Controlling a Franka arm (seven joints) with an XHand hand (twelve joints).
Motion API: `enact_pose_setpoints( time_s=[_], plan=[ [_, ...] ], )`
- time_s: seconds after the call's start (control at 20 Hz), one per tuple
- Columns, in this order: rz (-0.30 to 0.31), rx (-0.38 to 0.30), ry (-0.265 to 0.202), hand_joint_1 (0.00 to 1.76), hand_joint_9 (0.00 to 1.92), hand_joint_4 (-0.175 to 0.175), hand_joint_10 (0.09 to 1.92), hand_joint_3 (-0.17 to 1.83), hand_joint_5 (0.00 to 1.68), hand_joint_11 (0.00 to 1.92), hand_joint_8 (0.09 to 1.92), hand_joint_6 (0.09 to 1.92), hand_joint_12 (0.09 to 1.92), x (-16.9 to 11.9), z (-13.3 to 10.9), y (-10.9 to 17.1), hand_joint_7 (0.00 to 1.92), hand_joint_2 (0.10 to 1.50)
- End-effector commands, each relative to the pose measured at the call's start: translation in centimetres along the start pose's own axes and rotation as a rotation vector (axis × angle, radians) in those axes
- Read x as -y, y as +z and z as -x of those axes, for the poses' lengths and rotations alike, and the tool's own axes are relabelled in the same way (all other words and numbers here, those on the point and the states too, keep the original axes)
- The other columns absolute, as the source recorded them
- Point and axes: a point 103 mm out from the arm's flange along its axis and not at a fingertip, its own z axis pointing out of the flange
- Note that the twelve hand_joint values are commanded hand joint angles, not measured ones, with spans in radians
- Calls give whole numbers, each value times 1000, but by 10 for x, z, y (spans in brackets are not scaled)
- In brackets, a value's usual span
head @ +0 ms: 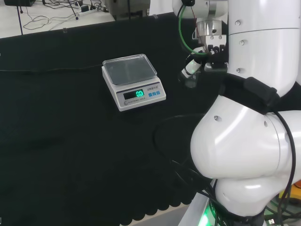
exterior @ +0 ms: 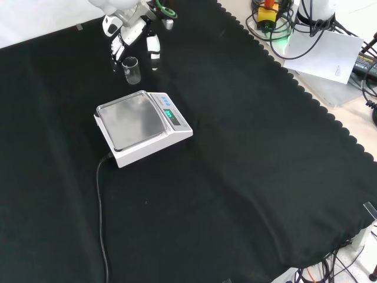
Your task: Pick up the beaker.
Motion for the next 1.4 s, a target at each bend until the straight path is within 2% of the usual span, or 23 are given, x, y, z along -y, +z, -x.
enact_pose_setpoints(
  time_s=[0.05, 0.2, 0.3, 0.35, 0.4, 0.45, 0.5, 0.55, 0.6, 0.65, 0.7, 0.8, 0.9, 1.25, 1.4],
  plan=[
    [9, 1, 0, 607, 0, 34, 812, 186, 264, 0, 579, 87, 1309, -10, 4, 3, 73, 704],
    [34, 7, -3, 659, 83, 27, 855, 204, 324, 9, 604, 87, 1414, -16, 7, 4, 115, 727],
    [91, 27, -12, 760, 243, 14, 860, 250, 396, 171, 638, 87, 1429, -17, 5, 2, 176, 753],
    [115, 44, -19, 843, 374, -1, 831, 309, 485, 338, 659, 107, 1382, -18, 3, 1, 239, 759],
    [151, 57, -24, 950, 536, -33, 775, 391, 605, 582, 685, 206, 1276, -18, 0, 0, 327, 756],
    [192, 69, -35, 1067, 721, -90, 716, 471, 717, 811, 719, 318, 1119, -18, -2, 0, 422, 759],
    [236, 69, -46, 1164, 865, -130, 665, 539, 795, 958, 751, 426, 978, -19, -4, -1, 521, 762],
    [285, 67, -56, 1301, 962, -153, 655, 384, 823, 944, 796, 711, 1027, -19, -6, -1, 626, 877],
    [321, 64, -66, 1412, 923, -165, 804, 224, 834, 946, 839, 925, 1119, -19, -9, -2, 716, 975],
    [338, 68, -72, 1459, 967, -171, 877, 116, 868, 996, 946, 1005, 1140, -19, -11, -3, 761, 1028],
    [339, 78, -76, 1482, 1029, -174, 892, 54, 901, 1027, 1005, 1021, 1145, -20, -13, -6, 795, 1051],
    [333, 104, -83, 1490, 986, -175, 1072, 12, 820, 922, 1161, 1165, 1280, -21, -15, -15, 726, 1116],
    [323, 139, -91, 1490, 950, -175, 1166, 3, 778, 871, 1220, 1227, 1338, -19, -17, -28, 692, 1142],
    [227, 193, -108, 1494, 985, -175, 1165, -1, 770, 831, 1212, 1228, 1362, 2, -16, -92, 702, 1143],
    [224, 196, -104, 1494, 999, -175, 1154, -1, 773, 823, 1204, 1223, 1365, 14, -17, -124, 708, 1141]
  ],
)
